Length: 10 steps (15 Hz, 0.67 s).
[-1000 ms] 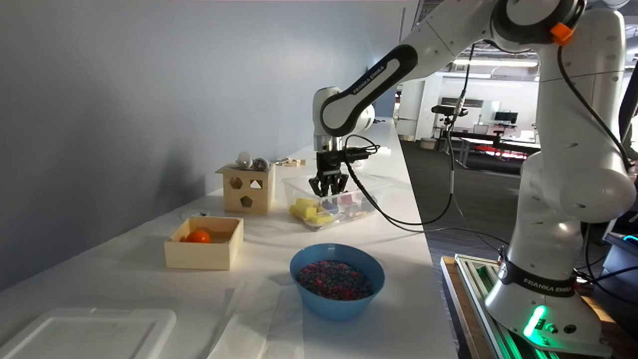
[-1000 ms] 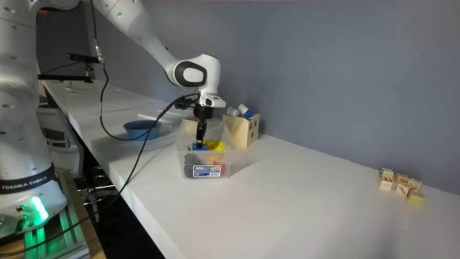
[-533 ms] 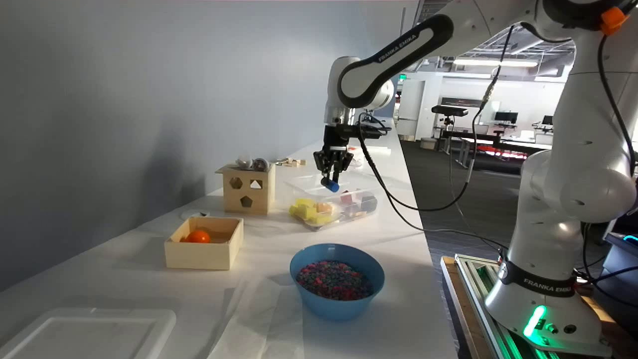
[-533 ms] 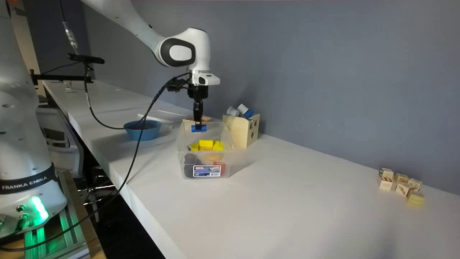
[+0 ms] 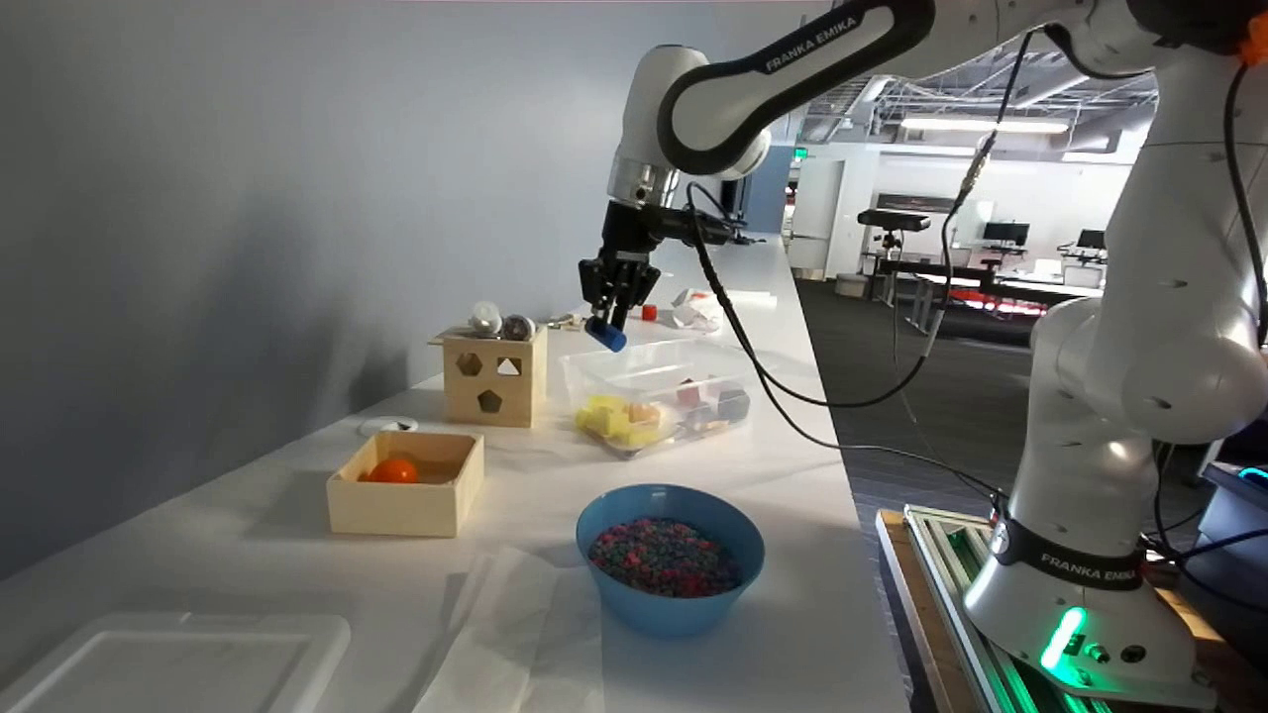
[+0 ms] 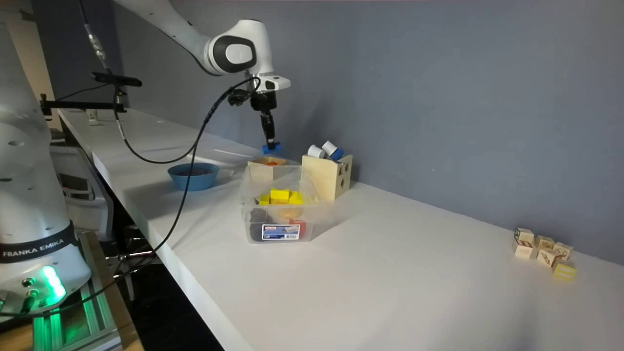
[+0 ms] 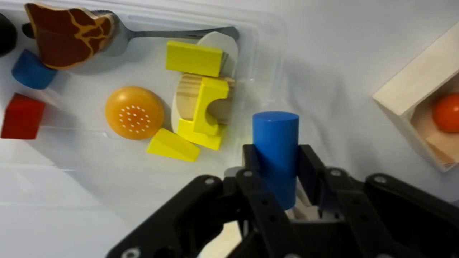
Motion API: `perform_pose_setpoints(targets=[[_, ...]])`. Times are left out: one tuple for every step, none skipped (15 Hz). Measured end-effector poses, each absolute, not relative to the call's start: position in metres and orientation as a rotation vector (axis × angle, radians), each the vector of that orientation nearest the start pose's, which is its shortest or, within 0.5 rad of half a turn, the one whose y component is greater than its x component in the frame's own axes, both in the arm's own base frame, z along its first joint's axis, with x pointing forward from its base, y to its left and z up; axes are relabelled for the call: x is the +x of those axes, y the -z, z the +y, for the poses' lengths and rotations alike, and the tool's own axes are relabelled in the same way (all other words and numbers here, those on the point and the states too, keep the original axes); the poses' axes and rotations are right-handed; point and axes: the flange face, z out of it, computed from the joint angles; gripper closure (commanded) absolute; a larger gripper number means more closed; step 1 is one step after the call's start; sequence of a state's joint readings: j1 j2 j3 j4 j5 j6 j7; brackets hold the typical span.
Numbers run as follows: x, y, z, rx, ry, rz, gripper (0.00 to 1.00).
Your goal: Remove a blue block from the lunchbox and put it in the small wooden box
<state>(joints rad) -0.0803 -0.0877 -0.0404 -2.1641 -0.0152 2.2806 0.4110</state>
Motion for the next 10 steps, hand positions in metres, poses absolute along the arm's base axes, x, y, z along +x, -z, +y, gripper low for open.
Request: perform_pose_setpoints(targets=[[0.543, -0.456, -0.047, -3.029, 0.293, 0.736, 0.92], [0.551, -0.456, -0.029, -3.059, 0.262, 0.668, 0.92], [0.559, -0.455, -0.011, -3.094, 0.23, 0.6, 0.92], [0.567, -0.454, 0.005, -3.131, 0.2, 0.535, 0.92], [0.575, -0.453, 0.018, -3.17, 0.17, 0.474, 0.92], [0.584, -0.453, 0.029, -3.207, 0.14, 0.416, 0.92], [0.593, -0.452, 0.037, -3.244, 0.111, 0.358, 0.92], [0.603, -0.45, 0.044, -3.282, 0.083, 0.301, 0.92], [0.613, -0.448, 0.05, -3.318, 0.056, 0.242, 0.92], [0.623, -0.445, 0.055, -3.348, 0.028, 0.176, 0.92]])
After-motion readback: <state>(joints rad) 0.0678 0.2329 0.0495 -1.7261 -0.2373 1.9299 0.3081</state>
